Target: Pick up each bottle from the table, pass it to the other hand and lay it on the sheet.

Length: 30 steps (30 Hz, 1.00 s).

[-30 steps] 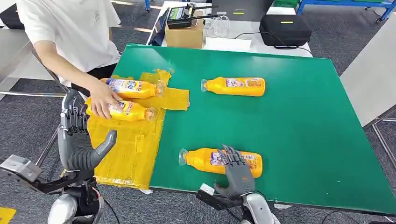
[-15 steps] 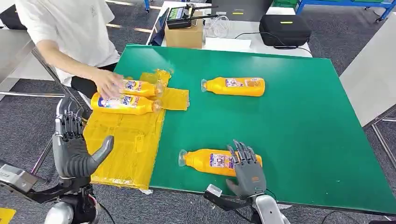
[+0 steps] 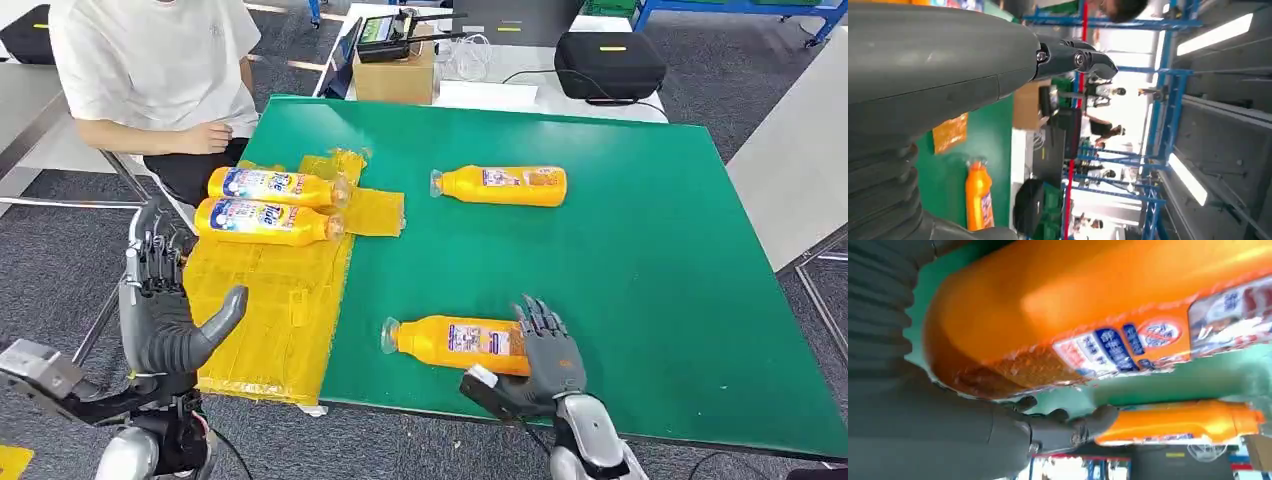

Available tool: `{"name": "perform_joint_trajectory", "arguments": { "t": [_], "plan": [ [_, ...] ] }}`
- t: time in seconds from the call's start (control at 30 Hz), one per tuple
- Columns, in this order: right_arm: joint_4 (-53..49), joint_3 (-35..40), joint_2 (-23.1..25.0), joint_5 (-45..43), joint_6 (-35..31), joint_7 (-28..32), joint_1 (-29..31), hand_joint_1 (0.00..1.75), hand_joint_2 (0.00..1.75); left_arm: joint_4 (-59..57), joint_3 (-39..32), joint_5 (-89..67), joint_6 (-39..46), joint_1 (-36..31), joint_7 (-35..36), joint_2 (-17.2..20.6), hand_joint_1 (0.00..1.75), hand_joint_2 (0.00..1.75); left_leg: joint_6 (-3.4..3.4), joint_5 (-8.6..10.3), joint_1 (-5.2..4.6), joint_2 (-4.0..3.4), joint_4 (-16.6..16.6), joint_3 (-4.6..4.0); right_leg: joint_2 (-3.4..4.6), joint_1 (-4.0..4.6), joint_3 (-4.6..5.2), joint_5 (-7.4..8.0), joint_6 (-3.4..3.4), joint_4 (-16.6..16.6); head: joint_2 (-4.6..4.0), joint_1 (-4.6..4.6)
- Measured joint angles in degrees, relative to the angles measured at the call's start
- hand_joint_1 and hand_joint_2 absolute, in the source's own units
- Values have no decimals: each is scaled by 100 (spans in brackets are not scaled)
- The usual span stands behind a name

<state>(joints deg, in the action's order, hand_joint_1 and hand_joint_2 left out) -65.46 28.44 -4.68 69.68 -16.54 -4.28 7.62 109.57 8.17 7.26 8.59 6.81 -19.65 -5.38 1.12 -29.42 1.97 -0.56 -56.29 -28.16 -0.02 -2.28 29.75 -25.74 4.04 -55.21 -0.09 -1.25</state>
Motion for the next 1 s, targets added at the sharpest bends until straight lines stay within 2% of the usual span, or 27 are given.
{"name": "perform_joint_trajectory", "arguments": {
  "t": [0.1, 0.23, 0.27, 0.3, 0.47, 0.63, 1.0],
  "plan": [
    [496, 2, 133, -236, 157, 122, 374, 0, 175, -151, 0, 127, -9, -130, 114, -2, 0, 175, 0, 0, 2, -9, 0, 13, 5, 2, -10, 0, 0, -1, 0, 0],
    [1064, 101, 284, -181, 267, -62, 814, 0, 175, -308, 9, 188, -35, -240, 179, -9, 0, 175, 0, -1, 2, -21, 0, 40, 14, 1, -31, 0, 0, 0, 0, 0],
    [1152, 114, 308, -188, 277, -77, 884, 150, 175, -334, 9, 188, -35, -252, 181, -11, 0, 175, 0, -2, 2, -20, 0, 45, 14, 1, -39, 0, 0, 0, 0, 0],
    [1311, 142, 341, -260, 302, -75, 1015, 175, 175, -374, 11, 190, -37, -279, 188, -11, 0, 175, 0, -2, 1, -23, 0, 49, 16, 1, -41, 0, 0, 0, 0, 2],
    [1998, 286, 482, -799, 696, 242, 1545, 175, 175, -642, 109, 369, -151, -491, 354, -9, 0, 175, 0, -3, 2, -31, 1, 83, 26, 1, -66, 1, -2, 1, 2, 0],
    [2491, 500, 546, -1025, 1116, 131, 1964, 175, 175, -804, 157, 443, -210, -639, 413, -7, 0, 175, 0, -4, 3, -55, 2, 122, 50, 3, -89, 3, -4, 1, 0, 0],
    [2865, 555, 579, -1727, 1147, 114, 2110, 175, 175, -977, 262, 489, -262, -700, 542, 48, 0, 175, 0, -5, 3, -54, 2, 131, 51, 3, -97, 3, -3, 2, 0, 2]
  ]
}}
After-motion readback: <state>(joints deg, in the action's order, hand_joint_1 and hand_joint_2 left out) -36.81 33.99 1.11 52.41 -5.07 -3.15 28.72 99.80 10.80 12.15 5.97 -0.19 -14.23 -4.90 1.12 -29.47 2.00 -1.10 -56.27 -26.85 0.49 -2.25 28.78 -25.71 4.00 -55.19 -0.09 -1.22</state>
